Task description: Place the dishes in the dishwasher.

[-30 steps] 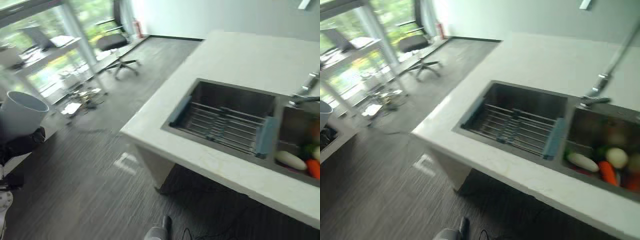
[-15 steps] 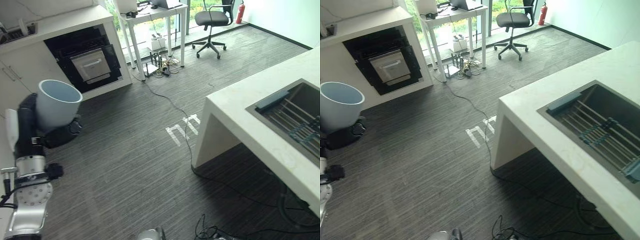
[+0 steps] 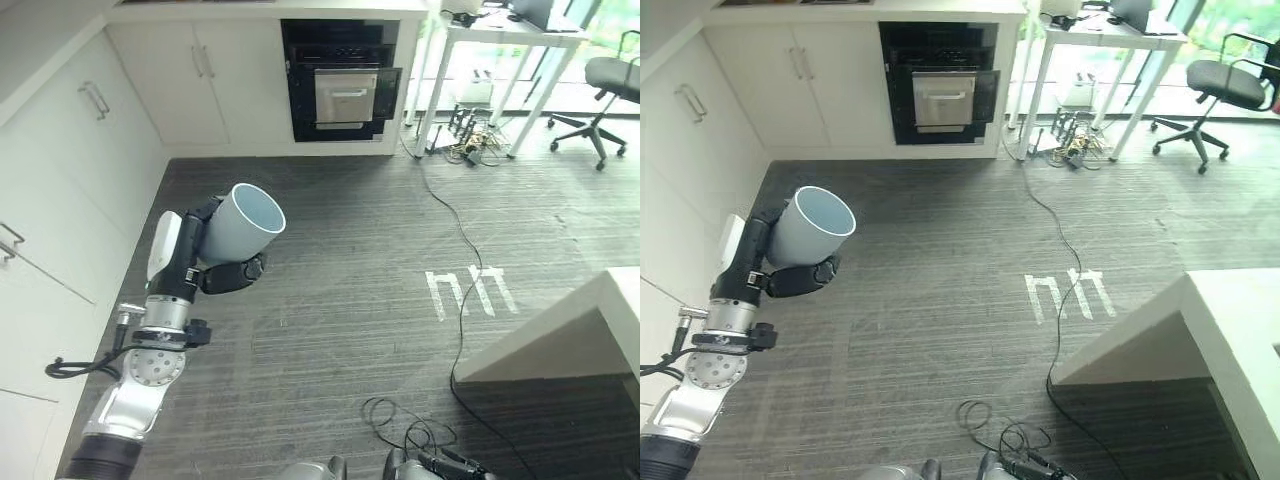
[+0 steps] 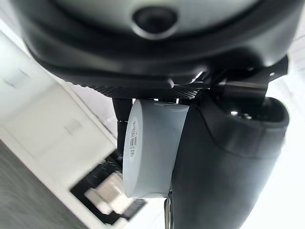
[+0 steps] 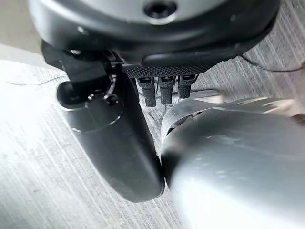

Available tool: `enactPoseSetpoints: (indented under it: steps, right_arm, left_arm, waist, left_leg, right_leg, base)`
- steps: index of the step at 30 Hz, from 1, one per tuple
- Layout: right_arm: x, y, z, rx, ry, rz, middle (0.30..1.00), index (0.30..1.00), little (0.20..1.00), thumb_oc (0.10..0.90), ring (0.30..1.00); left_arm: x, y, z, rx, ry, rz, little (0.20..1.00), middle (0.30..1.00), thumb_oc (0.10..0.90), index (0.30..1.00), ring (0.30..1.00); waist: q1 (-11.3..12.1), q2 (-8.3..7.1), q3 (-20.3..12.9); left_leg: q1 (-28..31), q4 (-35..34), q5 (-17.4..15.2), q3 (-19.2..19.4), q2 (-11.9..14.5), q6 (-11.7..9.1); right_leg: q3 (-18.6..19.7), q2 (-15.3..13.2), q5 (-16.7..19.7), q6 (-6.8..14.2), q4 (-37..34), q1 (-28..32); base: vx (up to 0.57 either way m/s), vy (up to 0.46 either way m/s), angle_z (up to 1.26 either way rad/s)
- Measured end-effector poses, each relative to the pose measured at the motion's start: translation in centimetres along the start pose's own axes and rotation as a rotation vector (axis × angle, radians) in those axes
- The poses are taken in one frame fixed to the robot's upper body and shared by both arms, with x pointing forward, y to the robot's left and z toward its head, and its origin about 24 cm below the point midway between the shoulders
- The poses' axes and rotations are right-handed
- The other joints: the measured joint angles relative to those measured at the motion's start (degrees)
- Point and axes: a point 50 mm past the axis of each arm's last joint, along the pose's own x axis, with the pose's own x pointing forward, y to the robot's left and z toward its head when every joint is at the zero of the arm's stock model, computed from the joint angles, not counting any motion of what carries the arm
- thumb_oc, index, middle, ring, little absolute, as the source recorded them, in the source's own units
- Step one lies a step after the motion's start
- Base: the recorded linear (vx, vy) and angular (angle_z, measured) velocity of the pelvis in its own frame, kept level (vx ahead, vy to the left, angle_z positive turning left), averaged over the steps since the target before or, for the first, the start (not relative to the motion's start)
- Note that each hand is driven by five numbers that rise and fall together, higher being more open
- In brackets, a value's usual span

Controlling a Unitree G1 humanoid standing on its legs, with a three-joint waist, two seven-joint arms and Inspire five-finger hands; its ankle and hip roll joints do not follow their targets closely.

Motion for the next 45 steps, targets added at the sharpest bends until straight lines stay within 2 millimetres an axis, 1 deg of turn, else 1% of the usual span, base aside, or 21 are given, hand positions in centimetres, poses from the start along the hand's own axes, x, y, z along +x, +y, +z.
enactPoseSetpoints:
  steps: [3,5,9,14,16,17,18,19,20,21,24,28,37,38,39,40,41,42,43,44,45]
  right_arm:
    - [0.0,0.1,0.0,-0.036,0.006,0.014,0.900,0.900,0.900,0.800,0.900]
    - [-0.1,-0.1,0.3,-0.039,0.002,0.016,0.900,0.900,0.900,0.800,0.900]
    - [-0.3,-0.9,0.0,-0.037,0.020,-0.006,0.900,0.900,0.900,0.800,0.900]
    - [-0.4,-1.4,0.0,-0.030,0.025,-0.014,0.900,0.900,0.900,0.800,0.900]
    - [-0.5,-1.6,0.2,-0.053,0.014,-0.015,0.900,0.900,0.900,0.800,0.900]
    - [-0.5,-1.7,0.3,-0.053,0.012,-0.016,0.900,0.900,0.900,0.800,0.900]
    - [-0.5,-1.7,0.3,-0.051,0.011,-0.016,0.900,0.900,0.900,0.800,0.900]
    - [-0.5,-1.7,0.4,-0.041,0.006,-0.019,0.900,0.900,0.900,0.800,0.900]
    - [-0.6,-2.0,0.5,-0.037,0.002,-0.027,0.900,0.900,0.900,0.800,0.900]
    - [-0.8,-2.4,0.7,-0.031,-0.005,-0.038,0.900,0.900,0.900,0.800,0.900]
    - [-0.8,-2.4,0.4,-0.009,-0.010,-0.038,0.900,0.900,0.900,0.800,0.900]
    - [-0.7,-1.9,0.0,-0.006,-0.009,-0.024,0.900,0.900,0.900,0.800,0.900]
    - [-0.5,-1.6,0.0,-0.040,0.000,-0.014,0.900,0.900,0.900,0.800,0.900]
    - [-0.5,-1.6,0.0,-0.039,0.001,-0.014,0.900,0.900,0.900,0.800,0.900]
    - [-0.8,-2.1,-0.8,-0.033,0.035,-0.025,0.900,0.900,0.900,0.800,0.900]
    - [-0.8,-2.0,-0.3,0.009,0.013,0.003,0.900,0.900,0.900,0.800,0.900]
    - [-0.7,-1.6,-0.4,-0.030,0.026,0.036,0.900,0.900,0.900,0.800,0.900]
    - [-0.7,-1.3,-1.0,-0.017,0.039,0.066,0.900,0.900,0.900,0.800,0.900]
    - [-0.8,-1.4,-1.2,-0.010,0.045,0.064,0.900,0.900,0.900,0.800,0.900]
    - [-0.8,-1.6,-0.9,-0.029,0.040,0.045,0.900,0.900,0.900,0.800,0.900]
    - [-0.8,-2.2,-0.3,-0.084,0.026,-0.007,0.900,0.900,0.900,0.800,0.900]
  left_arm:
    - [0.0,0.2,0.0,0.010,-0.002,-0.003,0.300,0.300,0.400,0.300,0.300]
    - [0.1,0.4,0.3,0.020,-0.017,-0.004,0.300,0.300,0.400,0.300,0.300]
    - [0.2,0.5,0.7,0.025,-0.030,-0.001,0.300,0.300,0.400,0.300,0.300]
    - [0.2,0.6,0.7,0.028,-0.025,0.003,0.300,0.300,0.400,0.300,0.300]
    - [-0.1,1.3,0.2,0.042,0.007,0.028,0.300,0.300,0.400,0.300,0.300]
    - [-0.1,1.3,0.1,0.045,0.014,0.029,0.300,0.300,0.400,0.300,0.300]
    - [-0.1,1.4,0.2,0.044,0.009,0.030,0.300,0.300,0.400,0.300,0.300]
    - [0.1,1.3,0.7,0.039,-0.011,0.028,0.300,0.300,0.400,0.300,0.300]
    - [0.1,1.1,1.2,0.032,-0.035,0.025,0.300,0.300,0.400,0.300,0.300]
    - [0.1,0.9,1.5,0.023,-0.046,0.021,0.300,0.300,0.400,0.300,0.300]
    - [0.4,1.0,1.8,0.035,-0.063,0.026,0.300,0.300,0.400,0.300,0.300]
    - [0.5,1.0,1.6,0.053,-0.043,0.025,0.300,0.300,0.400,0.300,0.300]
    - [0.6,1.0,1.5,0.059,-0.031,0.023,0.300,0.300,0.400,0.300,0.300]
    - [0.6,1.0,1.5,0.059,-0.030,0.023,0.300,0.300,0.400,0.300,0.300]
    - [0.3,0.9,1.2,0.060,-0.017,0.015,0.300,0.300,0.400,0.300,0.300]
    - [0.4,0.1,0.9,0.003,0.004,-0.005,0.300,0.300,0.400,0.300,0.300]
    - [0.2,-1.1,0.4,-0.027,0.049,-0.071,0.300,0.300,0.400,0.300,0.300]
    - [0.0,-2.3,0.6,-0.041,0.056,-0.148,0.300,0.300,0.400,0.300,0.300]
    - [-0.1,-2.6,0.4,-0.040,0.068,-0.176,0.300,0.300,0.400,0.300,0.300]
    - [-0.2,-2.6,0.0,-0.036,0.103,-0.185,0.300,0.300,0.400,0.300,0.300]
    - [-0.2,-2.5,-0.1,-0.061,0.120,-0.173,0.300,0.300,0.400,0.300,0.300]
  waist:
    - [-0.20,0.11,-0.03]
    - [-0.59,0.32,-0.09]
    - [-0.74,0.56,-0.07]
    - [-0.80,2.06,-0.08]
    - [-0.69,2.04,-0.08]
    - [-0.77,2.00,-0.06]
    - [-0.72,1.53,0.07]
    - [-1.27,1.35,0.09]
    - [-1.62,1.59,0.03]
    - [-2.33,1.44,0.02]
    - [-2.41,1.39,-0.25]
    - [-2.51,1.34,-0.33]
    - [-2.49,1.43,-0.46]
    - [-2.51,1.47,-0.49]
    - [-2.46,2.05,-3.81]
    - [-2.34,2.19,-4.07]
    - [-2.25,1.91,-4.29]
    - [-2.20,1.44,-4.75]
    - [-1.01,1.29,-4.81]
    - [-0.01,1.02,-4.64]
    - [0.35,-0.05,-3.87]
  left_leg:
    - [0.69,1.55,0.09,0.58,0.52,-2.17]
    - [1.14,1.04,0.05,1.68,0.94,-2.39]
    - [1.34,0.83,0.11,1.52,1.32,-2.58]
    - [2.12,-1.24,0.04,1.28,1.79,-2.66]
    - [2.02,-2.70,-0.06,2.31,1.85,-2.81]
    - [1.89,-3.01,-0.77,3.58,2.22,-3.66]
    - [1.00,-0.88,-3.45,6.83,3.43,-4.63]
    - [-1.34,2.89,-3.91,9.23,6.41,-5.28]
    - [-2.39,3.97,-3.47,9.70,9.66,-6.34]
    - [-3.02,4.93,-3.48,11.24,10.09,-6.84]
    - [-2.47,4.51,-2.83,11.30,8.08,-4.54]
    - [-1.77,4.15,-2.69,11.14,7.20,-3.99]
    - [-1.11,3.73,-2.19,10.52,8.41,-4.70]
    - [-1.11,3.50,-2.12,10.47,8.54,-4.81]
    - [-1.56,3.01,-1.04,10.03,10.04,-6.26]
    - [-1.62,2.93,-0.99,8.82,10.02,-6.47]
    - [-1.76,3.08,-0.91,7.09,10.33,-7.21]
    - [-3.06,1.98,0.57,3.20,10.55,-8.67]
    - [-3.20,0.58,1.92,1.47,10.82,-9.59]
    - [-1.84,-1.04,2.88,1.65,10.40,-9.68]
    - [-1.66,0.14,4.51,4.88,8.94,-9.24]
  right_leg:
    - [-1.33,0.17,-0.23,-0.61,-1.21,2.72]
    - [-1.50,0.46,-0.60,-0.77,-1.33,3.02]
    - [-1.97,0.87,-0.99,-1.39,-1.77,3.59]
    - [-3.20,1.07,-1.43,-1.37,-1.12,3.39]
    - [-3.28,0.27,-2.62,-1.68,1.77,1.74]
    - [-3.62,-0.06,-2.63,-2.00,2.14,1.71]
    - [-4.61,-0.89,-2.31,-2.78,2.10,1.75]
    - [-5.78,-1.60,-2.40,-2.72,2.54,1.55]
    - [-6.25,-1.98,-3.57,-2.86,3.88,0.92]
    - [-6.42,-3.58,-4.42,-1.96,5.56,0.53]
    - [-5.43,-5.21,-4.28,-0.64,6.36,0.34]
    - [-5.48,-5.44,-2.56,1.57,3.99,2.03]
    - [-5.48,-3.79,-2.68,1.22,3.40,2.89]
    - [-5.50,-3.71,-2.77,1.07,3.43,2.82]
    - [-5.54,-2.22,-3.53,-0.47,4.63,1.70]
    - [-2.03,-0.62,-3.77,-0.09,4.74,2.13]
    - [0.35,1.31,-4.90,0.01,3.00,3.72]
    - [0.30,4.48,-4.80,-1.52,-0.50,5.95]
    - [0.33,5.90,-5.28,-3.21,-0.77,5.83]
    - [0.30,5.67,-8.35,-4.70,2.16,5.44]
    - [0.89,3.08,-12.49,-5.98,7.51,3.73]
  base:
    - [0.03,-0.078,0.15]
    - [0.03,-0.051,0.05]
    - [0.02,-0.031,0.04]
    - [0.03,0.007,0.13]
    - [-0.01,0.091,0.14]
    - [-0.03,0.101,0.26]
    - [0.00,0.113,0.48]
    - [0.03,0.113,0.53]
    - [0.04,0.118,0.62]
    - [0.07,0.125,0.38]
    - [0.07,0.057,0.17]
    - [0.07,-0.002,0.06]
    - [0.02,-0.042,0.00]
    - [0.00,0.000,0.00]
    - [0.16,-0.175,0.14]
    - [0.27,-0.320,0.40]
    - [0.42,-0.436,1.12]
    - [0.47,-0.352,1.32]
    - [0.45,-0.229,1.32]
    - [0.52,-0.045,0.86]
    - [0.56,0.149,0.64]
